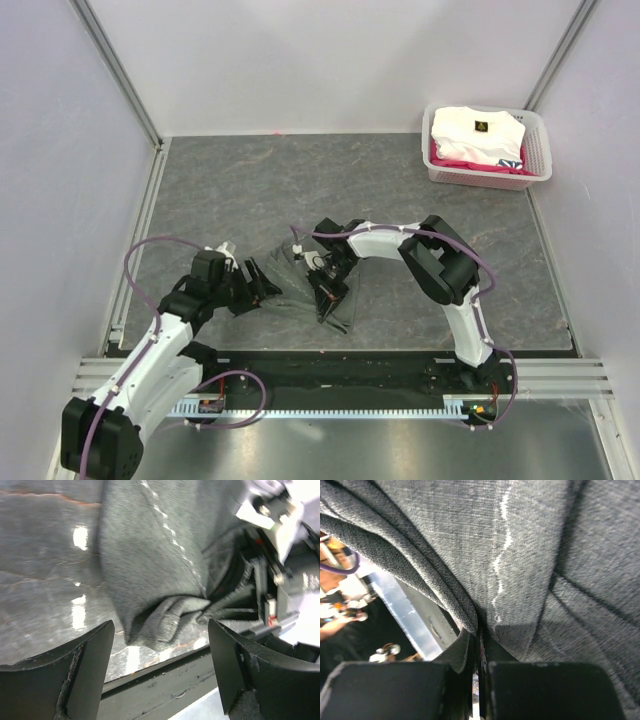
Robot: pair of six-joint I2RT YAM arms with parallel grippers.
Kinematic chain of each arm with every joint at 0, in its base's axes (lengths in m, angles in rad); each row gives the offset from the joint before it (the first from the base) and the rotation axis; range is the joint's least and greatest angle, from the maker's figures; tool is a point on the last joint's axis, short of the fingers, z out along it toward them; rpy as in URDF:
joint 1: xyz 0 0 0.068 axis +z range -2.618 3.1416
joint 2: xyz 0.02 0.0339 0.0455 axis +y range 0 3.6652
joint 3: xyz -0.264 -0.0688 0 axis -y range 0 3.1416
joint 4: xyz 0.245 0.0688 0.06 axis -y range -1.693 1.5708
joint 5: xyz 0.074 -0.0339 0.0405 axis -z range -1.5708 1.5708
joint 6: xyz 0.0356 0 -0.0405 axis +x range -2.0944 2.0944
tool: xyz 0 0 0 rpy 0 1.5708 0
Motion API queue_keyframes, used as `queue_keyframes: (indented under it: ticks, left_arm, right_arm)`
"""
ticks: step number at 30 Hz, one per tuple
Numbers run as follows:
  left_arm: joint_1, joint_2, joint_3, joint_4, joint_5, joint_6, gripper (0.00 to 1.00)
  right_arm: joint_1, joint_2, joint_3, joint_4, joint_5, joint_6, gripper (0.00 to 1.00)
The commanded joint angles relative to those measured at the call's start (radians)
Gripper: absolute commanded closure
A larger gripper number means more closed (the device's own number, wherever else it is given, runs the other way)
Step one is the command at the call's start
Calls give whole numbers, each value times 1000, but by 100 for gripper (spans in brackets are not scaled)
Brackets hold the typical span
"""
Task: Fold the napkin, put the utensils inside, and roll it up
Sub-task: Roll the napkin with the utensil
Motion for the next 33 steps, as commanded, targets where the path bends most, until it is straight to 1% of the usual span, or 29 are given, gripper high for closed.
queue_keyframes:
  ticks: [1, 3, 4, 5, 8, 10, 15, 18, 19, 24, 27, 31, 33]
  left_arm:
    - [3, -15, -26, 98, 84, 54, 18]
    - [3, -13, -26, 102, 87, 54, 23]
    - [3, -5, -25, 92, 89, 48, 28]
    - [3, 1, -18, 74, 101, 41, 30]
    - [2, 4, 8, 7, 144, 1, 30]
    - [-6, 1, 18, -51, 133, -47, 30]
    - [-14, 74, 34, -89, 222, -71, 28]
    - [-34, 88, 45, -44, 258, -117, 26]
    - [-35, 93, 43, 10, 293, -136, 26]
    - [-58, 128, 12, 195, 333, -272, 25]
    - [-61, 139, 17, 244, 318, -294, 25]
    - [-60, 171, 18, 255, 224, -259, 25]
    - [-57, 185, 14, 282, 207, -237, 25]
  right_arm:
    - [-34, 64, 30, -19, 14, -41, 100]
    - [-43, 75, 36, -25, 12, -45, 100]
    - [-45, 78, 37, -28, 12, -49, 100]
    - [-47, 82, 39, -28, 12, -51, 100]
    - [-53, 87, 43, -33, 14, -54, 100]
    - [-54, 87, 46, -33, 17, -55, 100]
    - [-59, 85, 54, -34, 25, -58, 100]
    - [-59, 87, 56, -34, 26, -60, 100]
    - [-59, 87, 56, -34, 26, -61, 100]
    - [-59, 88, 53, -34, 29, -61, 100]
    - [-60, 84, 46, -33, 32, -63, 100]
    - [-57, 84, 45, -34, 32, -61, 100]
    - [-59, 82, 43, -31, 31, -60, 100]
